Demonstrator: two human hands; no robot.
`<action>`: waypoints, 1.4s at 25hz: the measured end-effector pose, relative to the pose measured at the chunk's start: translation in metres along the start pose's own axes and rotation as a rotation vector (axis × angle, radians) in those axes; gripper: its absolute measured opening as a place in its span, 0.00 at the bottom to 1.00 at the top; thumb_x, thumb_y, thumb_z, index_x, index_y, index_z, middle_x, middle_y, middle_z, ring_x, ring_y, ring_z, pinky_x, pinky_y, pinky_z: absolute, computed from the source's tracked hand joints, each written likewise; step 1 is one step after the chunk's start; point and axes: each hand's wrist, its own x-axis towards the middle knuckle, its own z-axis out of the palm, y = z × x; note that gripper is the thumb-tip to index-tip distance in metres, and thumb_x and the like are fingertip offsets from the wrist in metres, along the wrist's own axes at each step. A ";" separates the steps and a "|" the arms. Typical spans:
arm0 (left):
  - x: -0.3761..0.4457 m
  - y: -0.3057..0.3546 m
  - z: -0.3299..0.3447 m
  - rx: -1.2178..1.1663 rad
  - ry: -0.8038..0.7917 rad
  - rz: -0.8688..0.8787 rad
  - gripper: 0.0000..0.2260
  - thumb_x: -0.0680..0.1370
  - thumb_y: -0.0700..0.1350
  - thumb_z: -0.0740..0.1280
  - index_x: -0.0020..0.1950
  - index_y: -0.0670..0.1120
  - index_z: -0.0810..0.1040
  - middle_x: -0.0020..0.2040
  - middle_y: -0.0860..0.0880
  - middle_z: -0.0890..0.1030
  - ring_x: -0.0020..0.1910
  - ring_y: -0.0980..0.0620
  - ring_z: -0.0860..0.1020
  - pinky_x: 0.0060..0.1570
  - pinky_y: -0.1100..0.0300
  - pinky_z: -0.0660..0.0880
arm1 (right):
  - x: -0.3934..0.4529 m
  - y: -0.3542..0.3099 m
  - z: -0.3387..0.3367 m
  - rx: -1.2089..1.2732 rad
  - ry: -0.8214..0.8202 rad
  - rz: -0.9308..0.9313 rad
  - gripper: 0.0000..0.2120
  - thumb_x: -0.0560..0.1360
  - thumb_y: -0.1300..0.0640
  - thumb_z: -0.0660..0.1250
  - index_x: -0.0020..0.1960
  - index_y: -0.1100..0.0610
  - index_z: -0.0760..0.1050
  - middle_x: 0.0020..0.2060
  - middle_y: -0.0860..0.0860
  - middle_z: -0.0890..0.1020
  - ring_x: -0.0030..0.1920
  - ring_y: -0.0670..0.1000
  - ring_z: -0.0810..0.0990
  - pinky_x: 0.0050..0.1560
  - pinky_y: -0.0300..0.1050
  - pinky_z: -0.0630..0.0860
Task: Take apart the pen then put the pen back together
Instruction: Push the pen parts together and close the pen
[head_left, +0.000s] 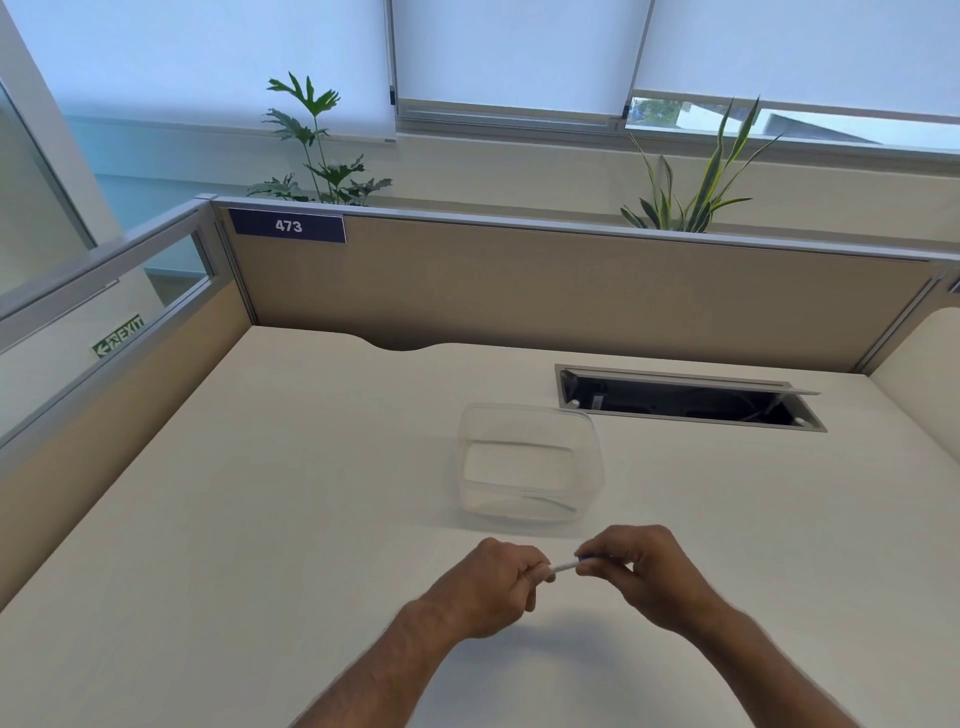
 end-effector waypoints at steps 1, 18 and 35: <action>0.000 0.001 -0.001 0.004 0.016 0.011 0.12 0.82 0.49 0.60 0.50 0.48 0.82 0.39 0.49 0.85 0.33 0.57 0.76 0.38 0.61 0.74 | -0.001 0.000 0.000 -0.003 -0.010 -0.003 0.01 0.72 0.53 0.74 0.44 0.47 0.82 0.34 0.44 0.85 0.34 0.45 0.81 0.36 0.45 0.78; 0.008 0.017 -0.015 0.067 0.045 -0.062 0.10 0.79 0.46 0.64 0.45 0.47 0.84 0.39 0.50 0.85 0.35 0.56 0.76 0.41 0.60 0.75 | -0.003 -0.007 0.007 0.081 0.105 0.046 0.07 0.73 0.57 0.72 0.38 0.46 0.83 0.29 0.42 0.82 0.29 0.43 0.78 0.31 0.35 0.74; 0.006 0.021 -0.032 0.148 -0.052 -0.151 0.16 0.73 0.64 0.67 0.48 0.53 0.81 0.43 0.56 0.83 0.42 0.56 0.80 0.44 0.55 0.78 | -0.002 -0.014 0.015 0.196 0.101 0.141 0.10 0.73 0.63 0.73 0.38 0.50 0.85 0.28 0.49 0.84 0.29 0.51 0.82 0.35 0.50 0.81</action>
